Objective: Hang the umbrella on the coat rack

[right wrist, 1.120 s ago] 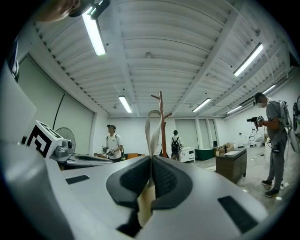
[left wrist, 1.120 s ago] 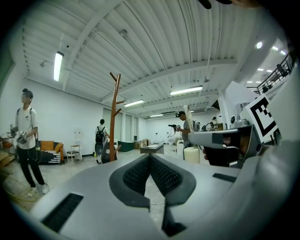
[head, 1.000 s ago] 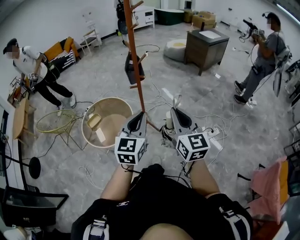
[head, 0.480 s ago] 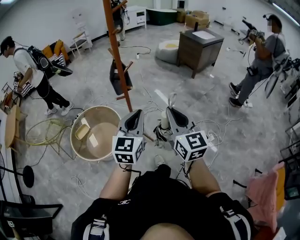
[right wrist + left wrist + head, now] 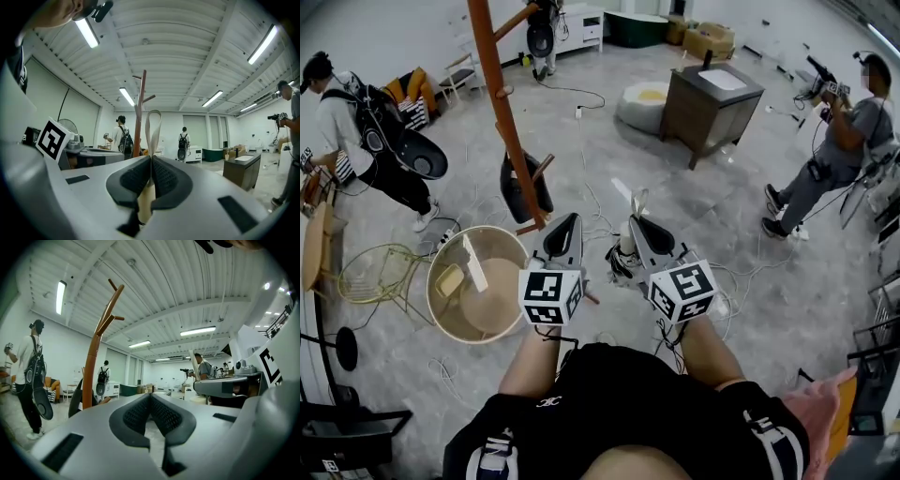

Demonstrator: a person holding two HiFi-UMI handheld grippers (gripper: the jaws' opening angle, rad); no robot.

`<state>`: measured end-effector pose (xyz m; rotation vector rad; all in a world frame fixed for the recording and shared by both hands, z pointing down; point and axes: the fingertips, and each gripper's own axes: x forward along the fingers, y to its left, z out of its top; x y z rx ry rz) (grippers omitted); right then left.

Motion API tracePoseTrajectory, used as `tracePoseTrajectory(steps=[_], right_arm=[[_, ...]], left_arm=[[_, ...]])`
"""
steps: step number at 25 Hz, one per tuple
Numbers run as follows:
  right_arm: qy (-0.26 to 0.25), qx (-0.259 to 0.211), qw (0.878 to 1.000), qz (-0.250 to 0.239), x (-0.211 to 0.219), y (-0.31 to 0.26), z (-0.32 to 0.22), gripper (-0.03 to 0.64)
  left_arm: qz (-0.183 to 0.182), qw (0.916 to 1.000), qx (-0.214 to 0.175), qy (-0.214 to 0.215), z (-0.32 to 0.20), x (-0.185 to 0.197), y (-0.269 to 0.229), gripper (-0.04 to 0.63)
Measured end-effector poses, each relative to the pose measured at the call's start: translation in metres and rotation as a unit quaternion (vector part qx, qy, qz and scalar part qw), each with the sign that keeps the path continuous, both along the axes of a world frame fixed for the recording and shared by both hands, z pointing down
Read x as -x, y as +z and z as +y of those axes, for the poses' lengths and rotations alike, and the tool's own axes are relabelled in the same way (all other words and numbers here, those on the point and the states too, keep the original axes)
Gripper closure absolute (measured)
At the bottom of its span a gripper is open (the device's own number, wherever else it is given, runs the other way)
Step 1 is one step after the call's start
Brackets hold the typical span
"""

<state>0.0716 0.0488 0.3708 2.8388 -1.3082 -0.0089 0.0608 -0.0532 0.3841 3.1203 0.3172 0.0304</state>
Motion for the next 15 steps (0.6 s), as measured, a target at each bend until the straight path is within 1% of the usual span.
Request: tracePoseTrajectory(steps=[3,7,11,15], right_arm=[[-0.012,0.002,1.000,0.000,-0.042,-0.002,-0.011,0.597],[-0.025,-0.005,1.000,-0.005,-0.088,-0.002,-0.024,0.597],[-0.044,-0.013,0.999,-0.017,-0.124,-0.002,-0.030,0.597],[-0.074,-0.018,0.997,-0.024,-0.160,-0.004,-0.042,0.597]], left_arm=[[0.001,0.9999,0.000,-0.010,-0.011,-0.041,-0.003,0.577],[-0.003,0.9997,-0.010,-0.021,-0.022,-0.077,-0.004,0.577],[-0.016,0.9985,-0.018,-0.049,-0.035,-0.091,-0.003,0.577],[-0.026,0.9954,-0.025,-0.089,-0.052,-0.104,-0.003,0.577]])
